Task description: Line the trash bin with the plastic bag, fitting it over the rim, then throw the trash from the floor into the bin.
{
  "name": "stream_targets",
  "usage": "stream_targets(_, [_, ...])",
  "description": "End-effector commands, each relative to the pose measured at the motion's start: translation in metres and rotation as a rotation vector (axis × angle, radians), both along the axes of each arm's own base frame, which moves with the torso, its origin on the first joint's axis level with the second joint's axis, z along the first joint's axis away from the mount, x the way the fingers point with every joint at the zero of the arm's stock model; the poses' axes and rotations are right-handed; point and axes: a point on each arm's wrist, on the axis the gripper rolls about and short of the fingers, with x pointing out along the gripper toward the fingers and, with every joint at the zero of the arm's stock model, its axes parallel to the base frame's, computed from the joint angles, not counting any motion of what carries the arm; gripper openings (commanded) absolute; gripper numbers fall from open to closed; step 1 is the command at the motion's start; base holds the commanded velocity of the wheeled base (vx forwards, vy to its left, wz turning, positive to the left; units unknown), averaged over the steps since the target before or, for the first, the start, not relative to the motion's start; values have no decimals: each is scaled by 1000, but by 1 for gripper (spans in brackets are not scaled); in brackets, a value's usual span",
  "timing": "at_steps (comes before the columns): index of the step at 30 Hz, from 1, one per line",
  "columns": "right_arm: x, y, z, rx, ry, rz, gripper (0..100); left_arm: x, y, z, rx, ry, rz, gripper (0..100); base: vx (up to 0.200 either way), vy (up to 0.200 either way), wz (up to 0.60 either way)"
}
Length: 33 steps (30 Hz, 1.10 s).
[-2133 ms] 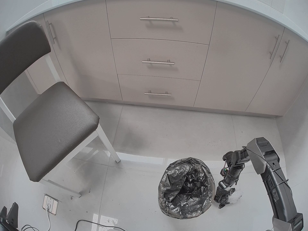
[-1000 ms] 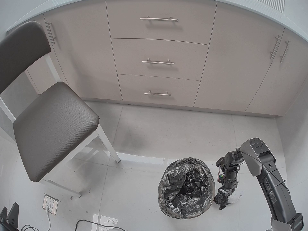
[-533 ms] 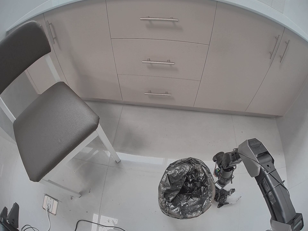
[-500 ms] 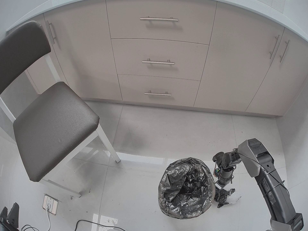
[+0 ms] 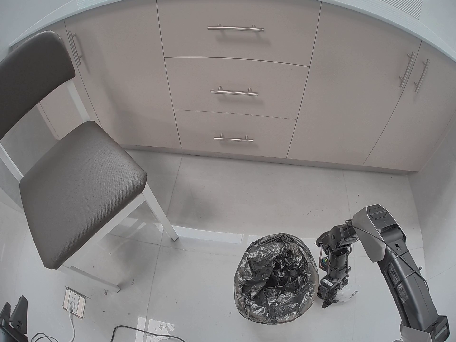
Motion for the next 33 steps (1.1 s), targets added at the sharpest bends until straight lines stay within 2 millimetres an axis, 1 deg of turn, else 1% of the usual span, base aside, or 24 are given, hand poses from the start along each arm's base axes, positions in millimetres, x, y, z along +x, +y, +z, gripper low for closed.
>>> stream_targets(1, [0, 1, -1, 0, 2, 2, 100, 1, 0, -1, -1, 8, 0, 100, 0, 0, 0])
stream_targets(12, [0, 7, -1, 0, -4, 19, 100, 1, 0, -1, -1, 9, 2, 100, 0, 0, 0])
stream_targets(24, [-1, 7, -1, 1, 3, 19, 100, 1, 0, -1, -1, 8, 0, 100, 0, 0, 0])
stream_targets(25, [-1, 7, -1, 1, 4, 20, 0, 1, 0, -1, -1, 8, 0, 100, 0, 0, 0])
stream_targets(33, [-1, 7, -1, 0, 6, 20, 0, 1, 0, -1, 0, 8, 2, 100, 0, 0, 0])
